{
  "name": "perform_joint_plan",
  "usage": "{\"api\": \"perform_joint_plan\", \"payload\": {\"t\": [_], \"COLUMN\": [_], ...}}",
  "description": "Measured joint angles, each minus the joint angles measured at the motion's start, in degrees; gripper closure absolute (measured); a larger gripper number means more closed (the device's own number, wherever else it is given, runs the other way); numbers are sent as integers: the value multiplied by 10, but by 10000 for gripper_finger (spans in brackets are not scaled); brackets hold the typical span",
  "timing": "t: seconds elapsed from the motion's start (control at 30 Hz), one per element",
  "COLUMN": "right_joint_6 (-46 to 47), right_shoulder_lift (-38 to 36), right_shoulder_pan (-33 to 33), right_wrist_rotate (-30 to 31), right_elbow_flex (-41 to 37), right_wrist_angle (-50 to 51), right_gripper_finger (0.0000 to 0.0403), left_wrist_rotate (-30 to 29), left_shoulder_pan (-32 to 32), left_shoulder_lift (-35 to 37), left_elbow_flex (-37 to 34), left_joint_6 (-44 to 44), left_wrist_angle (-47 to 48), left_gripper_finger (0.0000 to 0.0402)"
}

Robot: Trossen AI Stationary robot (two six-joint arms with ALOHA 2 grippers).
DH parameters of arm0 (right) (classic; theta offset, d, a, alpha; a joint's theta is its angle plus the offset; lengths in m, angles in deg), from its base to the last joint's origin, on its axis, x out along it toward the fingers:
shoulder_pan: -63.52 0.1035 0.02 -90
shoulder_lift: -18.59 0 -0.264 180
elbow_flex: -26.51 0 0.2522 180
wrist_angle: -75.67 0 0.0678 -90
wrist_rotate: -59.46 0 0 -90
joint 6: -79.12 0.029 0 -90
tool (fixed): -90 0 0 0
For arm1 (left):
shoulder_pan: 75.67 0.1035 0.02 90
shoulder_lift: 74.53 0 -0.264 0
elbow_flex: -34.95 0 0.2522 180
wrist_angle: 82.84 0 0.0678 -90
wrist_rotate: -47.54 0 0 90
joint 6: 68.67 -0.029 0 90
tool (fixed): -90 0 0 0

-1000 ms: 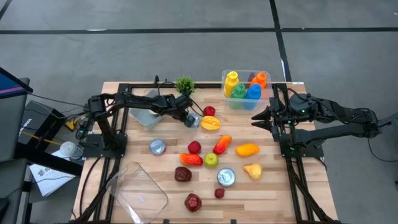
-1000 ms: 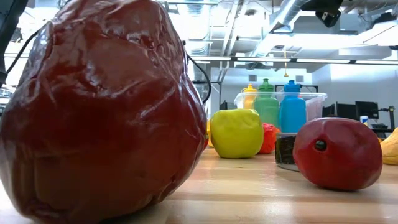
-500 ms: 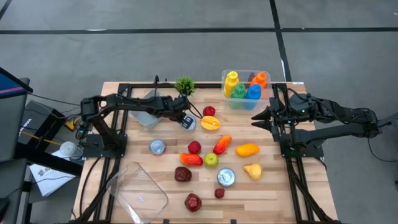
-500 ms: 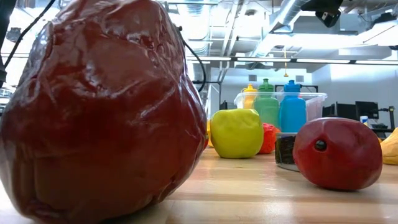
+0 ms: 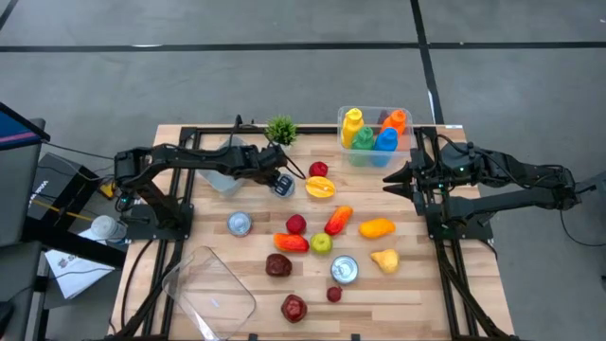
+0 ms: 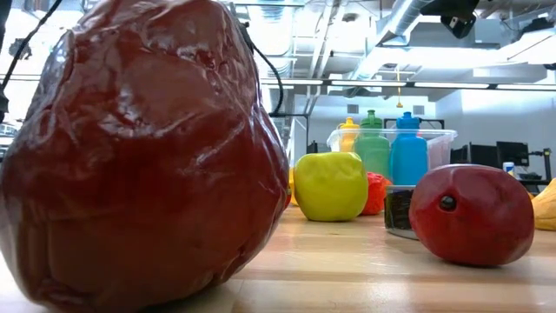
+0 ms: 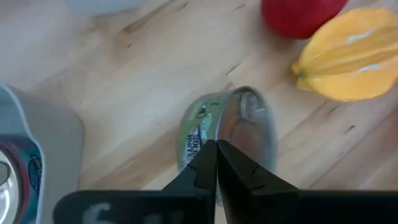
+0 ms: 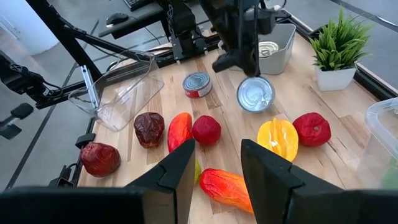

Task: Pick & Place Food Item
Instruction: Put the green tuna can into the gray bin

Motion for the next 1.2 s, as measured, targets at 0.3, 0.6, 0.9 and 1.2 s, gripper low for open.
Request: {"api": "perform_joint_plan", "payload": {"t": [0.3, 0.6, 0.9, 1.2], "right_joint_6": [0, 0, 0, 0], "right_shoulder_lift": [0, 0, 0, 2], "right_shoulder_pan": [0, 0, 0, 0], "right_wrist_rotate": [0, 0, 0, 0], "right_elbow_flex": [0, 0, 0, 0], "right_wrist_angle": [0, 0, 0, 2], "right_gripper_finger": [281, 281, 281, 280], "left_wrist_rotate": [-11, -40, 11, 20], "left_shoulder_pan": [0, -2, -45, -34], "left_shoulder_lift": [62, 66, 58, 20], "left_elbow_flex": [1, 1, 0, -45], "left_joint_6": [12, 17, -263, -314], "left_wrist_angle": [37, 43, 15, -40], "left_gripper_finger": [401, 396, 267, 160]}}
